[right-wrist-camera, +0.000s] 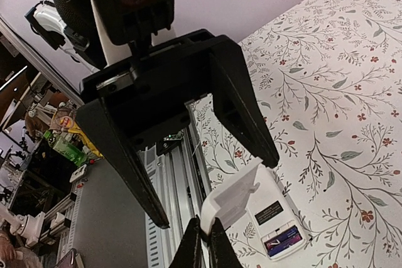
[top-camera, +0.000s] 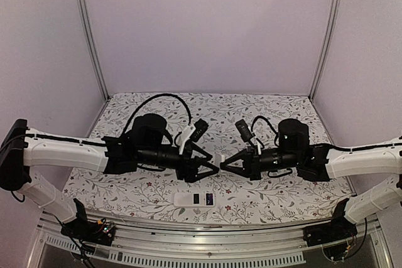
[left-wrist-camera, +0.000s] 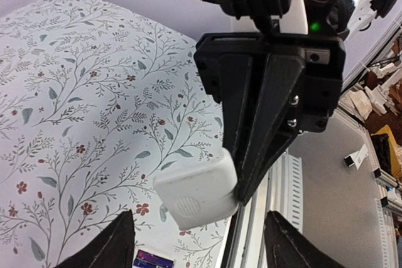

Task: Load the batteries into the remote control
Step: Pass from the left arm to the right, then adjust the remote control without the battery cover at the center of the board.

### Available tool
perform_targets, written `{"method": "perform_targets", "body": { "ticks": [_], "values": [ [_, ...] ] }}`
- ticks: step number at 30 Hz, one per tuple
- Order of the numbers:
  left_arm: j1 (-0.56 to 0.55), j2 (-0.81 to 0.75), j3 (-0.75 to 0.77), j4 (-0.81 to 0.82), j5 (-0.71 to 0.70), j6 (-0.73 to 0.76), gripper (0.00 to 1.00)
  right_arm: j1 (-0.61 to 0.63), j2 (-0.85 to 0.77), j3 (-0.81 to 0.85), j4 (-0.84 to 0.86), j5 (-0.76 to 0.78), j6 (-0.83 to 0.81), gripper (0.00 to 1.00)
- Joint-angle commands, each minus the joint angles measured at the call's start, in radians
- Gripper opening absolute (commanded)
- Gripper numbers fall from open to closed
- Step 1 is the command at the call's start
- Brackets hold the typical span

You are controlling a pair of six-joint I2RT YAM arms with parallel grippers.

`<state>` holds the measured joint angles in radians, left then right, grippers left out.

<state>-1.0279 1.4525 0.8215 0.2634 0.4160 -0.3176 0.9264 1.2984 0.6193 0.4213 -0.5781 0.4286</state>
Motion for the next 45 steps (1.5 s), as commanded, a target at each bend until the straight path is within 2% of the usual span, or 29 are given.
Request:
{"method": "perform_targets", "body": {
  "ticks": [1,4,7,13,16,20,24,33,39,43,45],
  "values": [
    [-0.016,-0.084,0.001,-0.156,-0.148,0.183,0.74,-0.009,0.007,0.015,-0.088,0.015,0.042,0.0],
    [-0.036,-0.131,-0.011,-0.247,-0.255,0.321,0.78,-0.027,0.007,0.026,-0.177,0.021,0.054,0.0],
    [-0.058,-0.141,-0.03,-0.321,-0.294,0.436,0.79,-0.038,0.0,0.02,-0.201,0.022,0.062,0.0],
    [-0.125,-0.067,-0.05,-0.457,-0.388,0.595,0.81,-0.05,0.03,0.044,-0.284,-0.003,0.073,0.0],
    [-0.139,-0.048,-0.082,-0.44,-0.397,0.618,0.81,-0.051,0.036,0.033,-0.29,-0.013,0.075,0.0],
    [-0.14,-0.074,-0.156,-0.327,-0.379,0.642,0.81,-0.051,0.043,0.034,-0.288,-0.035,0.085,0.0],
    [-0.149,-0.074,-0.223,-0.279,-0.409,0.695,0.88,-0.051,0.056,0.021,-0.284,-0.043,0.107,0.0],
    [-0.151,0.098,-0.15,-0.344,-0.396,0.712,0.92,-0.051,0.049,0.012,-0.285,-0.023,0.103,0.0],
    [-0.135,0.156,-0.138,-0.302,-0.413,0.689,0.92,-0.051,0.037,0.005,-0.285,-0.016,0.096,0.0],
    [-0.129,0.17,-0.124,-0.32,-0.341,0.641,0.89,-0.051,0.031,0.005,-0.289,-0.012,0.089,0.0],
    [-0.127,0.173,-0.118,-0.337,-0.317,0.631,0.84,-0.051,0.026,0.009,-0.298,-0.002,0.086,0.0]
  ]
}}
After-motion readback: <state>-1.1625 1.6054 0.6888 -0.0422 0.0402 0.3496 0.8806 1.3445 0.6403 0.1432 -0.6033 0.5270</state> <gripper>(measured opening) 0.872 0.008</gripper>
